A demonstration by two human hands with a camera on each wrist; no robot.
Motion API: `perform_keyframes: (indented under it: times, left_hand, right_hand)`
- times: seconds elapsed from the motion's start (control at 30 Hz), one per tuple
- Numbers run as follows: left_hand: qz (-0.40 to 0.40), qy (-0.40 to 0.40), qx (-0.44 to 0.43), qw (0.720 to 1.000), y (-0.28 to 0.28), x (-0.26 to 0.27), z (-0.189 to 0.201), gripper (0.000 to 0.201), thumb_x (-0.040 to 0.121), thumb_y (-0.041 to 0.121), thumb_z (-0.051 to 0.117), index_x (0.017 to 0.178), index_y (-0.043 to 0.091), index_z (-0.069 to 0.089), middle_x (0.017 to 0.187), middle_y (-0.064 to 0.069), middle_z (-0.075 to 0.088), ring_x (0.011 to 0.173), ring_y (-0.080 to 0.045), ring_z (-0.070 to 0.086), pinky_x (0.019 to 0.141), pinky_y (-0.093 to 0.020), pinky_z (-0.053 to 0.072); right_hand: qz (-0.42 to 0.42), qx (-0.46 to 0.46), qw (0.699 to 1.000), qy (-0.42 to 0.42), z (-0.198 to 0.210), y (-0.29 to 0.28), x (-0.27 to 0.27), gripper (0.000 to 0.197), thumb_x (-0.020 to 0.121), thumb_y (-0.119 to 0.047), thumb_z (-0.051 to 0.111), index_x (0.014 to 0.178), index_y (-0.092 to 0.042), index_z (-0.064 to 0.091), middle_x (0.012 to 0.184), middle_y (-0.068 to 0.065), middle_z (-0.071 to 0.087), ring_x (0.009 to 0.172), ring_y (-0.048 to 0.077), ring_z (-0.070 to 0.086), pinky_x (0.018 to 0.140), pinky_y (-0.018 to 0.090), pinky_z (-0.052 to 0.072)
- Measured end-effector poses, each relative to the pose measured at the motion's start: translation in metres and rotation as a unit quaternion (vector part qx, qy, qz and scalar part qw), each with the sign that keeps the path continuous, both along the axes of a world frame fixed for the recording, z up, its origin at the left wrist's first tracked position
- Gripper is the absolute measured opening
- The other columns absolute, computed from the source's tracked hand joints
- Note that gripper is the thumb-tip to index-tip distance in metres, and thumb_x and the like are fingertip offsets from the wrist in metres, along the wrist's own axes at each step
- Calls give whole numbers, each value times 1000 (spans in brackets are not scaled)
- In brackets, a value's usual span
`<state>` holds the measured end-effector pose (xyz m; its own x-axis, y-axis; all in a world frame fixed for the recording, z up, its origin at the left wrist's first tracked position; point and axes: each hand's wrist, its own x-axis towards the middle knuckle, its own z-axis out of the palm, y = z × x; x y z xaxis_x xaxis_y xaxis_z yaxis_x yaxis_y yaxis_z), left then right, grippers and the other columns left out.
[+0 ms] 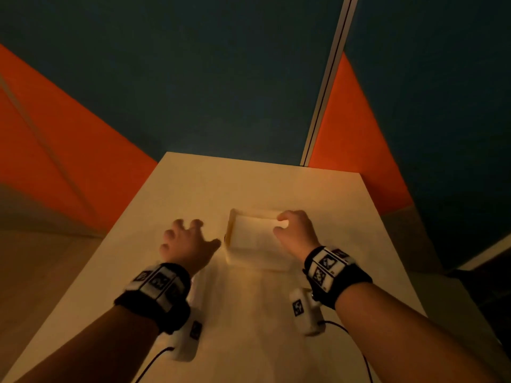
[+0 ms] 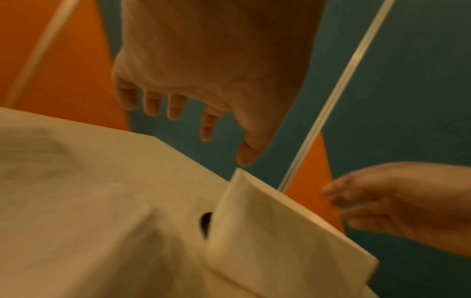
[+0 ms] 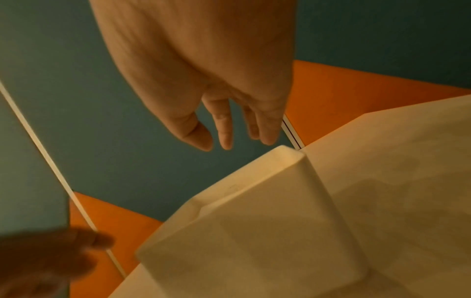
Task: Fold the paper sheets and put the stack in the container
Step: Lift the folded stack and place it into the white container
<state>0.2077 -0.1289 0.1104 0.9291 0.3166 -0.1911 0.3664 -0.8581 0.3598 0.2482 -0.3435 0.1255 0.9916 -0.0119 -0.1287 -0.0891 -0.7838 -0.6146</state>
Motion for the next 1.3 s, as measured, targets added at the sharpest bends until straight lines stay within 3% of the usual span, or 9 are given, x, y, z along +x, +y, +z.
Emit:
perform_keyframes:
  times: [0.1,0.2,0.37,0.57,0.7,0.83,0.97,1.13,1.3]
  left_hand:
    - [50,63,-9,997,35,-34,-22,88,70,68,64,142,37,22,150,-15,16,129,-42,29,101,-54,33]
    - [78,99,-55,990,48,-64,-42,107,58,74,68,141,48,6,151,-14,11,129,-45,28,100,-57,35]
    - [114,96,-78,986,35,-82,-59,119,50,70,74,139,50,-2,148,-13,14,126,-43,33,99,-57,38]
    - [114,76,-50,989,34,-86,-62,113,55,64,75,138,46,2,131,-11,32,116,-37,41,91,-52,42]
    - [111,93,-54,988,32,-86,-64,120,49,71,74,137,44,-3,130,-11,34,116,-37,41,91,-54,41]
    - [112,90,-64,988,31,-83,-66,115,59,62,74,142,39,-3,129,-12,34,117,-36,40,93,-53,42]
    - [109,74,-97,986,36,-81,-65,103,62,52,76,138,39,7,124,-12,37,115,-37,41,93,-51,43]
    - [100,65,-107,987,40,-80,-63,85,69,50,70,135,40,17,123,-13,40,113,-39,45,94,-48,43]
    - [92,63,-163,980,51,-74,-57,79,71,50,70,135,37,26,112,-14,55,93,-34,60,84,-42,51]
  right_hand:
    - [1,16,999,-36,-5,-6,-16,24,86,-16,60,109,-14,63,120,7,47,108,24,54,77,18,34]
    - [0,28,999,-16,-18,-12,-35,19,84,-14,61,103,-16,65,110,3,46,107,25,54,80,22,40]
    - [14,9,998,-58,-30,-17,-60,20,83,-10,60,102,-17,63,108,-4,42,108,21,52,80,21,34]
    - [25,13,990,-137,-21,-20,-71,22,80,-6,62,101,-16,63,107,-7,41,108,20,51,83,23,38]
    - [23,19,990,-135,-18,-24,-75,21,82,-6,62,100,-17,63,108,-7,41,108,19,51,82,23,39]
    - [25,19,991,-132,-18,-25,-79,20,82,-5,61,99,-15,63,107,-6,42,107,19,51,81,24,40]
    - [29,22,991,-129,-18,-24,-82,18,82,-5,61,97,-16,63,105,-6,44,99,17,52,77,23,38]
    - [29,26,990,-133,-19,-21,-79,18,81,-5,61,94,-16,63,104,-6,44,102,19,53,76,23,38]
    - [30,31,989,-143,-20,-20,-77,17,81,-5,61,93,-16,64,103,-7,45,105,20,52,75,22,37]
